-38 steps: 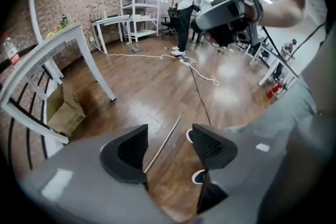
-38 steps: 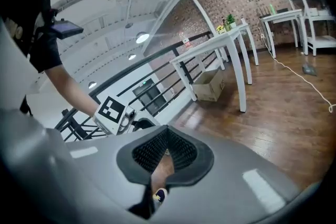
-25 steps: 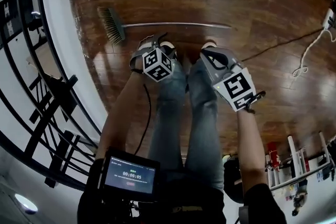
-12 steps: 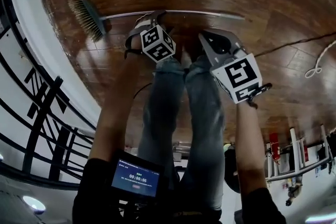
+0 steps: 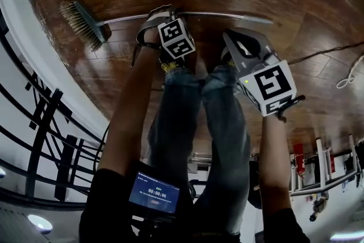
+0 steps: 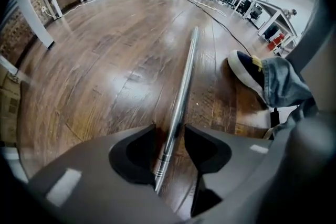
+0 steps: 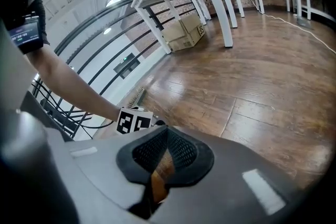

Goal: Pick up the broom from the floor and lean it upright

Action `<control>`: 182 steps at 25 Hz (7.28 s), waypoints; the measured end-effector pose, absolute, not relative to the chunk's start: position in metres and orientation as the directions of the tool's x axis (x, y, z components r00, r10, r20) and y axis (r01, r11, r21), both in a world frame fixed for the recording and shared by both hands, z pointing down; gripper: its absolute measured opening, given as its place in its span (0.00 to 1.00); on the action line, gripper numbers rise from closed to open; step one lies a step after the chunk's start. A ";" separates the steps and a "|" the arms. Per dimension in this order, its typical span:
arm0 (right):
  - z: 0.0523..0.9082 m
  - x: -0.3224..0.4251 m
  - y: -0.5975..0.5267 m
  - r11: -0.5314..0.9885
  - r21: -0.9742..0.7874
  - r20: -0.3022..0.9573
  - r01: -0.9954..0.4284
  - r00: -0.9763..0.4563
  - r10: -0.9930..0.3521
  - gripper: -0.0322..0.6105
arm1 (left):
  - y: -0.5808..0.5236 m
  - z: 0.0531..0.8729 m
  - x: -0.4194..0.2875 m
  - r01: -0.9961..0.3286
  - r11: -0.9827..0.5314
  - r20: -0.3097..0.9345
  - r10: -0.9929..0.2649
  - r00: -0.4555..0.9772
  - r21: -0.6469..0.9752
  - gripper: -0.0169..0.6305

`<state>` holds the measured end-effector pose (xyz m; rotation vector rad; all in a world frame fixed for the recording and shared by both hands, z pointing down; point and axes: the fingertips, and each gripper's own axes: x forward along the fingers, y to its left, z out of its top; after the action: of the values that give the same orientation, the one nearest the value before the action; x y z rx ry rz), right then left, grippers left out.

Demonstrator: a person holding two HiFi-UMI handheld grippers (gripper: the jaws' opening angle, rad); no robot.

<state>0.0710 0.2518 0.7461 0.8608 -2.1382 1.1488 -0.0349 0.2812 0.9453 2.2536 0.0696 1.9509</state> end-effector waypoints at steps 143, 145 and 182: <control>0.014 -0.121 -0.118 0.802 -0.360 -0.001 -0.477 -0.859 -0.511 0.06 | -0.099 0.013 -0.190 -0.828 -0.502 0.078 -0.842 0.534 0.251 0.05; 0.012 -0.131 -0.118 0.824 -0.338 -0.006 -0.455 -0.874 -0.485 0.06 | -0.099 0.011 -0.194 -0.826 -0.501 0.069 -0.843 0.533 0.258 0.05; 0.021 -0.179 -0.110 0.868 -0.336 0.016 -0.365 -0.924 -0.382 0.05 | -0.091 0.012 -0.218 -0.847 -0.423 0.040 -0.888 0.458 0.321 0.05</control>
<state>-0.1790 -0.1101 0.0207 0.6179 -3.0856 0.5389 -0.2177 -0.0908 0.0121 2.4162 -1.4827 -0.1948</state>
